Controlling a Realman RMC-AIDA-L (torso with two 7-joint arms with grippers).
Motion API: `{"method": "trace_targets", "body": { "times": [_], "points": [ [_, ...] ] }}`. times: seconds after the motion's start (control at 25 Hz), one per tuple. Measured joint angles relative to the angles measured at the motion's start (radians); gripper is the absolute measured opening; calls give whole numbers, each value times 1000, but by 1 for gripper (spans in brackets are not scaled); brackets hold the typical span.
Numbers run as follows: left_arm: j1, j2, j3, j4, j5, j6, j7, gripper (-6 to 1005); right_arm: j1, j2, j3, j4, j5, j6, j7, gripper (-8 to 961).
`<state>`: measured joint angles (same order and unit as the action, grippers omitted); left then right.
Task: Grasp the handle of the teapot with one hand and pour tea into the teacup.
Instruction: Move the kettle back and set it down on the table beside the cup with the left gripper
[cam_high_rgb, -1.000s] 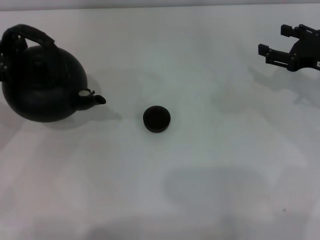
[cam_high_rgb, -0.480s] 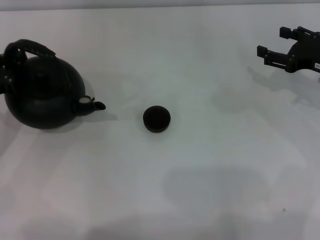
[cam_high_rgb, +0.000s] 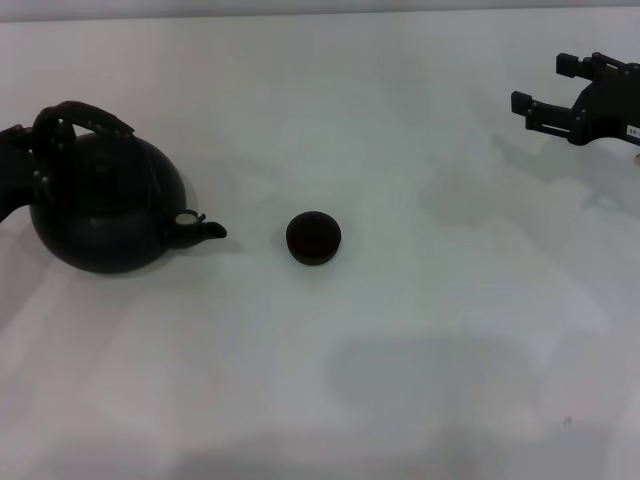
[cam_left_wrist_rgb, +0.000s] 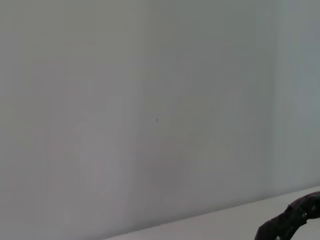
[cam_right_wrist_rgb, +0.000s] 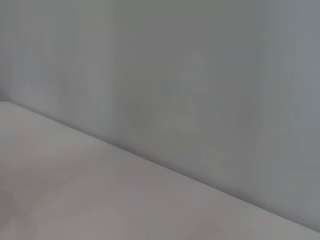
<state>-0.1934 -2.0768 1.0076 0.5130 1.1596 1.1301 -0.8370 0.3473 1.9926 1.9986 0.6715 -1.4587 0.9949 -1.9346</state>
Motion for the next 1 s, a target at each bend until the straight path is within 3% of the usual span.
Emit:
{"method": "trace_targets", "body": {
  "times": [0.56, 1.0],
  "points": [
    [-4, 2, -1, -48, -49, 5, 58, 164, 1, 1, 0, -6, -2, 1, 0, 845],
    [2, 0, -10, -60, -50, 4, 78, 279, 1, 1, 0, -7, -2, 1, 0, 845]
  ]
}}
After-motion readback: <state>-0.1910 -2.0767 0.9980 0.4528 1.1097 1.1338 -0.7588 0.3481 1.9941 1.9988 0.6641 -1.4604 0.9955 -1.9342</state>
